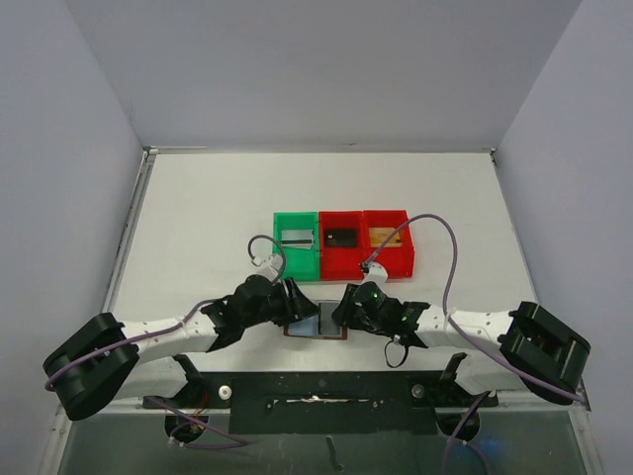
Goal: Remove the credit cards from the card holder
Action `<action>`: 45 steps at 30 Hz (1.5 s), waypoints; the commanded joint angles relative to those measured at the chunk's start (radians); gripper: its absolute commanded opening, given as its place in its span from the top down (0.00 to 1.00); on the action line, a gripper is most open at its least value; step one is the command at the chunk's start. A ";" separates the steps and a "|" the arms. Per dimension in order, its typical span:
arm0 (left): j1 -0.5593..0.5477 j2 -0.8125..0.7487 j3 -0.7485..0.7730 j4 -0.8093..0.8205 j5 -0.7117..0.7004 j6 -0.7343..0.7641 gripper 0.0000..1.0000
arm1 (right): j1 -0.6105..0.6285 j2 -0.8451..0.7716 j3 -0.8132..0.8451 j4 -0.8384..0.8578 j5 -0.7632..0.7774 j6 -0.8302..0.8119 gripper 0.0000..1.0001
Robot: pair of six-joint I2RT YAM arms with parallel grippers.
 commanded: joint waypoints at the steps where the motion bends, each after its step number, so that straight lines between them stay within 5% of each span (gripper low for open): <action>1: -0.012 0.057 0.043 0.115 -0.017 -0.010 0.57 | -0.018 0.053 0.020 -0.002 -0.006 0.021 0.73; 10: -0.027 0.163 0.081 0.081 -0.057 -0.026 0.67 | -0.035 0.126 -0.041 0.066 -0.040 0.045 0.85; 23: -0.029 0.092 0.052 -0.127 -0.161 -0.038 0.67 | -0.037 0.164 -0.042 0.106 -0.073 0.026 0.86; 29: -0.030 0.135 0.046 -0.084 -0.121 -0.037 0.68 | -0.040 0.164 -0.037 0.107 -0.077 0.022 0.85; 40: -0.031 0.180 0.010 0.020 -0.093 -0.062 1.00 | -0.048 0.078 -0.027 0.061 -0.083 0.005 0.77; 45: -0.031 0.165 -0.006 0.032 -0.096 -0.065 1.00 | -0.058 -0.012 0.007 -0.028 -0.065 -0.018 0.70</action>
